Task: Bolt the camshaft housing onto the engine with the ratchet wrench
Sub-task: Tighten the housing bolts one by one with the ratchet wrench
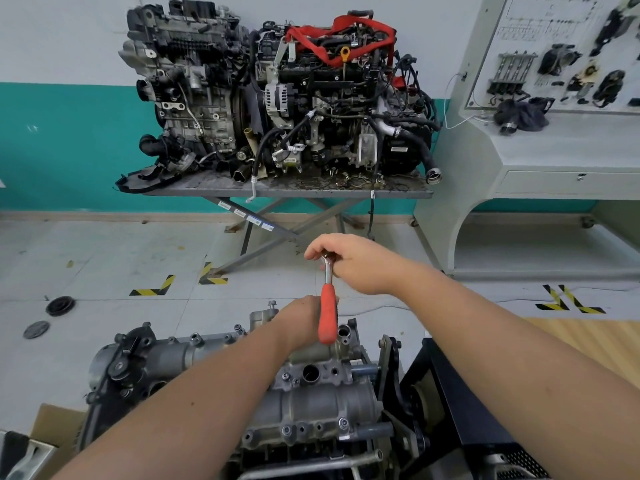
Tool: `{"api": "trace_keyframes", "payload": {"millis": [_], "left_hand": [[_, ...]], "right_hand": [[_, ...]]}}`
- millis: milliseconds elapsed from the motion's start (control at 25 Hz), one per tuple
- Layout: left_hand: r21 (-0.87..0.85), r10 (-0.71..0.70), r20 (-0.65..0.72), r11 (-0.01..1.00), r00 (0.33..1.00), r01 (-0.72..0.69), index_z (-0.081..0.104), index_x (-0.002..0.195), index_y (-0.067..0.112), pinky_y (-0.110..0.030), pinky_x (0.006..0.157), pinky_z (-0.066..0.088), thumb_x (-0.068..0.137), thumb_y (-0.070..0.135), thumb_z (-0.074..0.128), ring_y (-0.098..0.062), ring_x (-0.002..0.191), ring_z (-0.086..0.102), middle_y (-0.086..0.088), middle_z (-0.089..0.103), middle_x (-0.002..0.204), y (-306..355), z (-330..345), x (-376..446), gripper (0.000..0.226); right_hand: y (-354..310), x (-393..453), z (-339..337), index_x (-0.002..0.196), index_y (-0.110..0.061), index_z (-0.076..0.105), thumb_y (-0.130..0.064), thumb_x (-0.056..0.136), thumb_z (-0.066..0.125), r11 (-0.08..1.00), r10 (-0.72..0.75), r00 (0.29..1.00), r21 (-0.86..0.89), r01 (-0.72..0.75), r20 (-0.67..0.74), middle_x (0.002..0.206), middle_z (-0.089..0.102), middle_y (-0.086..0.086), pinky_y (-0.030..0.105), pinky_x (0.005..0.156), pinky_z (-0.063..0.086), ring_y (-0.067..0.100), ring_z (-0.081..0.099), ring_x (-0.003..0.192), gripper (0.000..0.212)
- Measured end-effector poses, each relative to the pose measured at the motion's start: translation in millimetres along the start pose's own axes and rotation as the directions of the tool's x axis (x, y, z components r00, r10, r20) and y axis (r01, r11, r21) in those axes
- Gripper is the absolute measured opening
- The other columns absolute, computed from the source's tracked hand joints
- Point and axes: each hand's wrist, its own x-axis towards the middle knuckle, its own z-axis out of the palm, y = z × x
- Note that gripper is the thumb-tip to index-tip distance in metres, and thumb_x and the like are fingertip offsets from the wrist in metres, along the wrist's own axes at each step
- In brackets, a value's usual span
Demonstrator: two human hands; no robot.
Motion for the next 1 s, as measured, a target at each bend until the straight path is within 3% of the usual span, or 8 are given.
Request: {"api": "trace_keyframes", "payload": {"millis": [80, 200, 360, 440, 560, 760, 880, 1000], "left_hand": [[0.032, 0.010, 0.000, 0.999, 1.000, -0.010, 0.035, 0.070, 0.027, -0.043, 0.074, 0.050, 0.102, 0.024, 0.043, -0.029, 0.073, 0.057, 0.001, 0.050, 0.069, -3.9, 3.8, 2.4, 0.033], [0.026, 0.030, 0.005, 0.999, 1.000, -0.030, 0.037, 0.069, 0.026, -0.044, 0.073, 0.051, 0.101, 0.026, 0.045, -0.029, 0.073, 0.058, -0.001, 0.053, 0.068, -5.5, 3.1, 3.7, 0.034], [-0.034, 0.014, -0.012, 0.999, 1.000, -0.014, 0.041, 0.074, 0.022, -0.046, 0.079, 0.053, 0.102, 0.031, 0.045, -0.034, 0.075, 0.060, -0.016, 0.063, 0.079, -4.5, 1.5, 3.1, 0.029], [-0.050, 0.009, -0.010, 0.999, 1.000, -0.010, 0.044, 0.082, 0.015, -0.047, 0.080, 0.053, 0.102, 0.029, 0.041, -0.033, 0.077, 0.060, -0.018, 0.064, 0.082, -3.0, 1.7, 3.1, 0.025], [0.012, -0.057, 0.049, 0.998, 0.997, 0.056, 0.054, 0.104, 0.004, -0.035, 0.089, 0.047, 0.106, 0.027, 0.033, -0.032, 0.098, 0.061, -0.017, 0.066, 0.108, -3.9, 3.4, 10.6, 0.031], [0.005, -0.136, 0.086, 0.991, 0.987, 0.136, 0.060, 0.115, 0.005, -0.035, 0.093, 0.044, 0.106, 0.043, 0.024, -0.030, 0.109, 0.059, -0.013, 0.065, 0.116, -6.4, 3.2, 16.4, 0.053], [-0.016, -0.150, 0.121, 0.988, 0.981, 0.153, 0.062, 0.112, 0.009, -0.038, 0.092, 0.044, 0.106, 0.047, 0.023, -0.026, 0.106, 0.059, -0.009, 0.066, 0.114, -10.0, 3.2, 18.5, 0.055], [-0.011, -0.124, 0.111, 0.992, 0.986, 0.126, 0.062, 0.107, 0.008, -0.036, 0.088, 0.042, 0.106, 0.046, 0.024, -0.027, 0.101, 0.057, -0.011, 0.065, 0.111, -8.3, 2.8, 19.0, 0.053]], "right_hand": [[1.8, -4.6, -4.6, 0.092, -0.041, 0.074, -0.004, 0.078, 0.041, 0.932, 0.075, 0.997, 0.354, -0.080, 0.026, 0.105, 0.071, -0.010, 0.036, 0.099, 0.051, 0.020, 0.063, 0.111, 0.052], [4.5, -5.6, 3.8, 0.090, -0.042, 0.075, -0.018, 0.094, 0.050, 0.856, 0.109, 0.994, 0.511, -0.083, -0.021, 0.101, 0.073, -0.008, 0.043, 0.103, 0.049, 0.014, 0.063, 0.112, 0.035], [-5.8, -0.5, 5.7, 0.103, -0.028, 0.066, -0.029, 0.092, 0.050, 0.943, 0.175, 0.972, 0.312, -0.119, -0.157, 0.094, 0.069, -0.004, 0.031, 0.070, 0.051, 0.015, 0.062, 0.085, 0.019], [-13.9, 1.4, 3.5, 0.092, -0.014, 0.059, -0.031, 0.087, 0.045, 0.975, 0.191, 0.962, 0.151, -0.163, -0.195, 0.076, 0.063, 0.003, 0.036, 0.060, 0.054, 0.019, 0.064, 0.066, 0.023], [-16.3, 0.2, 9.5, 0.089, -0.010, 0.049, -0.021, 0.094, 0.037, 0.966, 0.145, 0.984, 0.232, -0.117, -0.106, 0.080, 0.058, 0.011, 0.048, 0.070, 0.061, 0.028, 0.074, 0.071, 0.017], [-5.3, 0.2, 7.7, 0.149, -0.020, 0.040, -0.014, 0.097, 0.031, 0.918, 0.141, 0.989, 0.380, -0.112, -0.049, 0.108, 0.066, 0.010, 0.054, 0.076, 0.060, 0.033, 0.074, 0.082, 0.053], [1.4, -2.4, 6.0, 0.148, -0.024, 0.044, -0.015, 0.098, 0.030, 0.912, 0.118, 0.991, 0.402, -0.084, -0.060, 0.105, 0.066, 0.003, 0.059, 0.075, 0.059, 0.035, 0.074, 0.086, 0.052], [0.4, -5.5, 3.3, 0.122, -0.040, 0.064, -0.011, 0.098, 0.030, 0.948, 0.054, 0.993, 0.319, -0.019, -0.100, 0.113, 0.070, -0.001, 0.049, 0.072, 0.059, 0.030, 0.070, 0.081, 0.050]]}}
